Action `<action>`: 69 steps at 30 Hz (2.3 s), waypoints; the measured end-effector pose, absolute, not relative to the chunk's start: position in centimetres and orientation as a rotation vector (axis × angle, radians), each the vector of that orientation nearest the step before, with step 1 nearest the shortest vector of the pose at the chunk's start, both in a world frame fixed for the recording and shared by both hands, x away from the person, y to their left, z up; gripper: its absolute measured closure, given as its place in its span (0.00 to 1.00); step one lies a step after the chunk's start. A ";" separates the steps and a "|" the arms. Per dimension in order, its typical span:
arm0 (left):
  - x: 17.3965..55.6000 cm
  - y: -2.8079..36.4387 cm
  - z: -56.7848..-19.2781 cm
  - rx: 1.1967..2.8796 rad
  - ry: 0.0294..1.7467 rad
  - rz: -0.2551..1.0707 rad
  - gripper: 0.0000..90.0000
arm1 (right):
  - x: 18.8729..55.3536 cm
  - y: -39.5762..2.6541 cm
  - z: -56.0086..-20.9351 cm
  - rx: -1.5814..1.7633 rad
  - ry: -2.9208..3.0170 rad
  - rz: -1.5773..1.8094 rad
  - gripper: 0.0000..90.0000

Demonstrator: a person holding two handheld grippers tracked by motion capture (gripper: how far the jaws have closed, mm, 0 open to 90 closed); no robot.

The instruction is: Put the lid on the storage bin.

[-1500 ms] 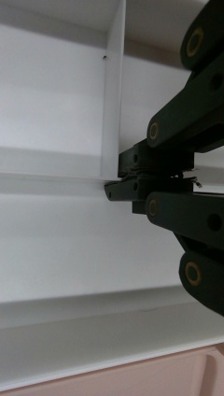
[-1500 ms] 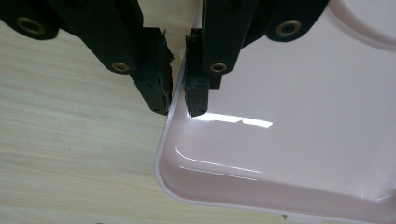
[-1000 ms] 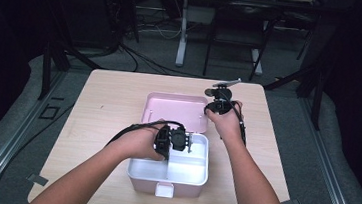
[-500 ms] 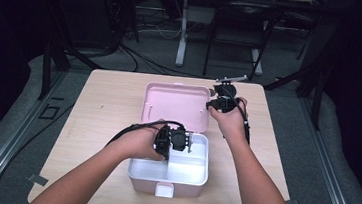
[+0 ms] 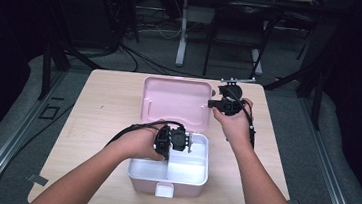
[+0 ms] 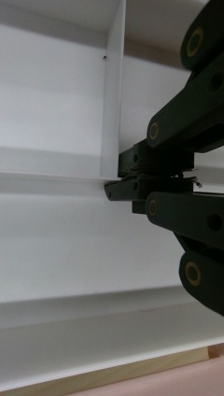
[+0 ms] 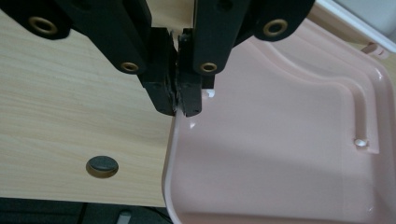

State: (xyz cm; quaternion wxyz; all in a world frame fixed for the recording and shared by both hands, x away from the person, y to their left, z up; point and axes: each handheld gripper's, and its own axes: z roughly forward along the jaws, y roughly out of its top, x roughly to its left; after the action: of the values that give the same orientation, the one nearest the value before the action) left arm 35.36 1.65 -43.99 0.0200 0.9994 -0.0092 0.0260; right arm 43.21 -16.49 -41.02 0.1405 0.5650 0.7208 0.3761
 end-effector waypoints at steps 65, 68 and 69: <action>33.9 9.1 -41.5 2.710 0.354 0.215 0.74 | 33.6 -16.7 -40.2 1.266 1.950 1.217 0.98; 33.7 10.2 -41.4 2.663 0.391 0.219 0.74 | 33.5 -16.7 -40.2 1.265 1.947 1.218 0.98; 33.7 10.6 -41.4 2.643 0.407 0.223 0.74 | 33.5 -16.7 -40.2 1.264 1.948 1.218 0.98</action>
State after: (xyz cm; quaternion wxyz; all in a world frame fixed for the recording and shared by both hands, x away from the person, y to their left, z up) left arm 33.68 10.58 -41.37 0.2272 0.9591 0.1479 0.0809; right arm 33.49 -16.66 -40.19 0.2570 0.4658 0.7179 0.4489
